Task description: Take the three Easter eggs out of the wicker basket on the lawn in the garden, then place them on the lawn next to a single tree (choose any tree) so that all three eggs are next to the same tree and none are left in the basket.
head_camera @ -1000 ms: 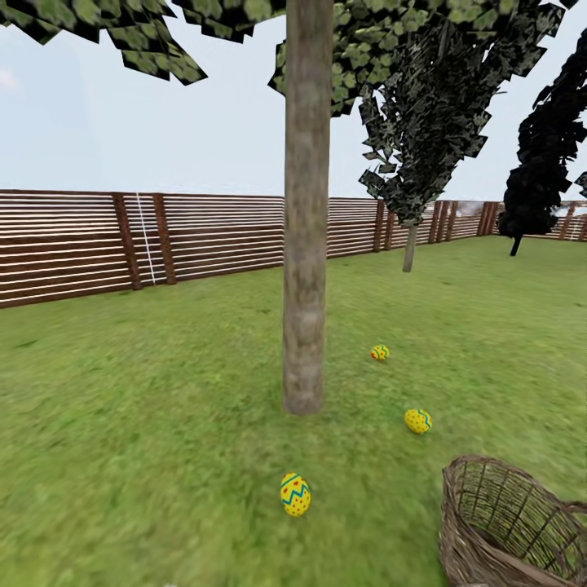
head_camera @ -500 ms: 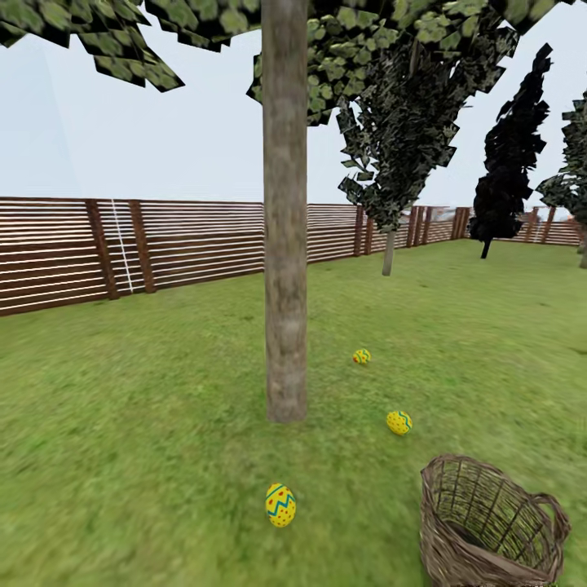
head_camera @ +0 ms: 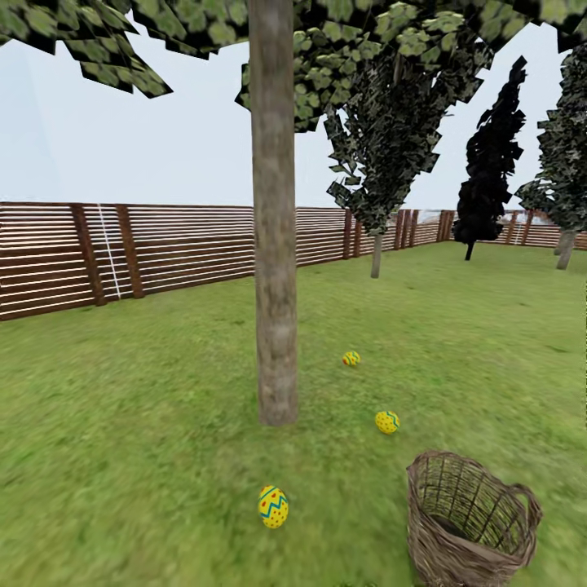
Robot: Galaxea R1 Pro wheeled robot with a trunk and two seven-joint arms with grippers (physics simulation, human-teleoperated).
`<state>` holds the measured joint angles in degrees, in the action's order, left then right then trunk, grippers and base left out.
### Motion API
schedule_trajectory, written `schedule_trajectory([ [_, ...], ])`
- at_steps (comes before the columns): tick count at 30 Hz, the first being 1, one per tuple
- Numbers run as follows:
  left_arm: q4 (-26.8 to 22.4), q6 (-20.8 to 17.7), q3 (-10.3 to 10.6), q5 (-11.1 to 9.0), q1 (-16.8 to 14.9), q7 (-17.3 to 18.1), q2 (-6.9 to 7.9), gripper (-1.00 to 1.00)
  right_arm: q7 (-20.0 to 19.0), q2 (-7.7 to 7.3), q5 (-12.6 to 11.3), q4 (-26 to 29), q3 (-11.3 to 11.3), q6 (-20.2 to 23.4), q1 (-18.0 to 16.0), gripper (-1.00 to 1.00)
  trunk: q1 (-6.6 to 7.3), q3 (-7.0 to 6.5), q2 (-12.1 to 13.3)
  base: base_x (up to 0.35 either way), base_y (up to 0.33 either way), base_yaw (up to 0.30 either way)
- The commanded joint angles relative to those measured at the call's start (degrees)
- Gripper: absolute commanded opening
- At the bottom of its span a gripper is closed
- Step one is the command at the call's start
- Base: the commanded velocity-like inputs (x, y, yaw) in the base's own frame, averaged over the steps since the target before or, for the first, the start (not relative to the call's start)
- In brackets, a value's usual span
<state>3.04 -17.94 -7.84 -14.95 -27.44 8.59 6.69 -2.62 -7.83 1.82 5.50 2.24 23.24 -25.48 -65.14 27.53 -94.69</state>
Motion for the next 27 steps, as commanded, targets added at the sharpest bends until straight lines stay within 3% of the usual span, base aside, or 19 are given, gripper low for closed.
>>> schedule_trajectory([
  [1,0.12,-0.13,-0.43,-0.16,-0.07,0.06,-0.05,1.0,-0.29,-0.01,0.2,0.12,0.22,0.34,-0.01,1.0,0.26,-0.12,0.38,-0.315,0.032,-0.002],
  [16,0.12,1.21,-0.43,-0.16,0.11,-0.33,-0.33,1.0,-0.28,0.09,0.29,0.12,0.31,0.31,-0.01,1.0,3.56,-2.82,6.39,-0.339,0.004,0.0],
  [23,0.12,0.95,-0.48,-0.16,0.13,-0.34,-0.16,1.0,-0.28,0.52,0.31,-1.42,0.31,0.17,-0.01,1.0,5.1,-4.07,9.2,-0.08,0.0,0.0],
  [27,0.12,0.76,-0.51,-0.16,0.62,-0.26,-0.06,1.0,-0.21,1.5,0.56,-6.04,0.31,-5.7,-0.01,1.0,5.97,-4.79,10.81,-0.004,0.0,0.0],
])
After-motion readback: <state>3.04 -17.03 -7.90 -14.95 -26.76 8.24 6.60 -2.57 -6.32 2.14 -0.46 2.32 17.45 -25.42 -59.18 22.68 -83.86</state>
